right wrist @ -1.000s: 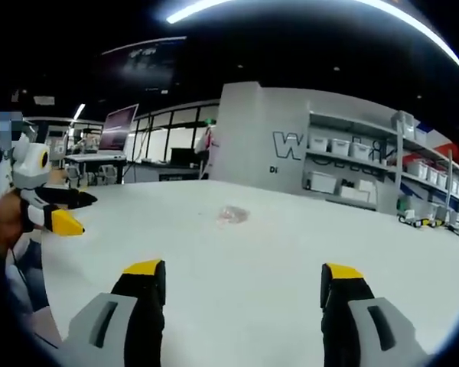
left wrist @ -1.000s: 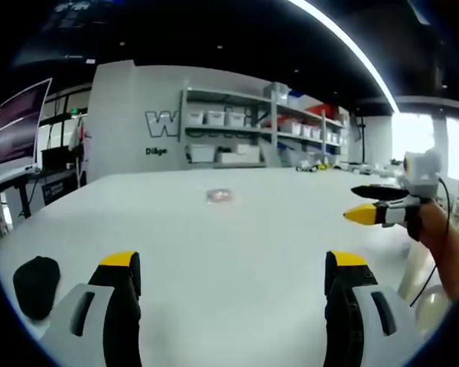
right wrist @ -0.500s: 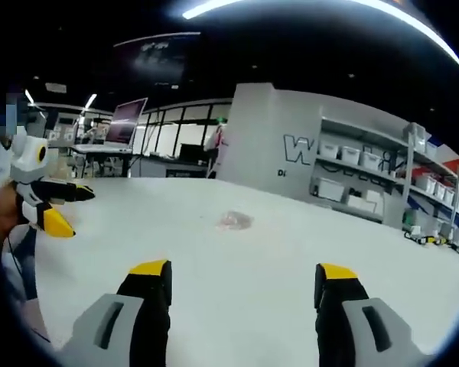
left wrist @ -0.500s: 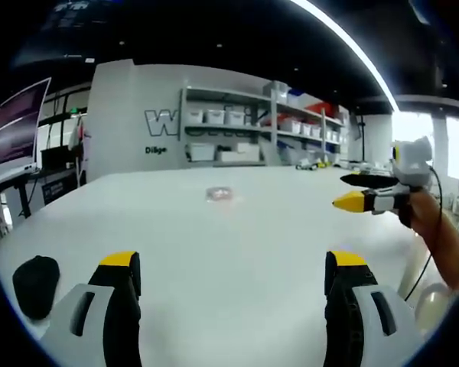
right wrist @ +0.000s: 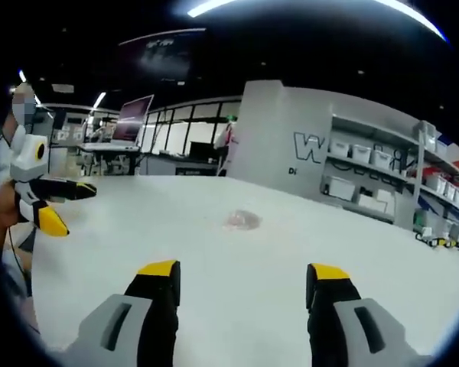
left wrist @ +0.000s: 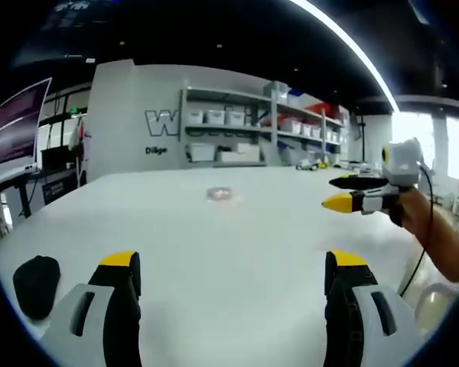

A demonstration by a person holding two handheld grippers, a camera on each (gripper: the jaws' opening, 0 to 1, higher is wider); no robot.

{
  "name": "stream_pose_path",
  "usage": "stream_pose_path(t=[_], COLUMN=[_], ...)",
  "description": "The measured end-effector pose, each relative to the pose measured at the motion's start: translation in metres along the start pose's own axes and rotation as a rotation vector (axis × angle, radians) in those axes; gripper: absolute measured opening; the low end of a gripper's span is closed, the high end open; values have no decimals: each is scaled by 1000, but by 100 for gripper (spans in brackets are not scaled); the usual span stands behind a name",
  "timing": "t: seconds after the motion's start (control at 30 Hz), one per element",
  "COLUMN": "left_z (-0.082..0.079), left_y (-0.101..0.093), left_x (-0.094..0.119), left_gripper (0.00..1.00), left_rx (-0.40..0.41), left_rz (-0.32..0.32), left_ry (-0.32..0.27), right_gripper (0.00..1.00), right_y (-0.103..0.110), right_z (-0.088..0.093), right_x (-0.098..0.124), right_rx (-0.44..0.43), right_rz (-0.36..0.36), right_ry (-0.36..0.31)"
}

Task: Open the resealable bag by pulling the two sides of the seal apart until the entire bag opening is separated and visibly accessible.

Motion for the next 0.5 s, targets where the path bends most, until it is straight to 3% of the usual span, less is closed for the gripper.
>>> stream_pose_path(t=[0.5], left_z=[2], left_y=[1], left_x=[2], left_gripper=[99], left_rx=[1], left_rz=[-1], left_ry=[-1], right_gripper=[60], right_y=[3], right_z=[6], right_x=[-19], right_rx=[25], right_rz=[-42], right_ry=[23])
Point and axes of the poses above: the point that each gripper's makers call its tool centre point, and the gripper's own axes: x roughly backward along the fingers, y roughly to its left, z roughly out of its underside, the point moved 2 cm from there along x, roughly backward along the fingers, and after that the axes turned 10 degrees about z, right-handed, at the moved point
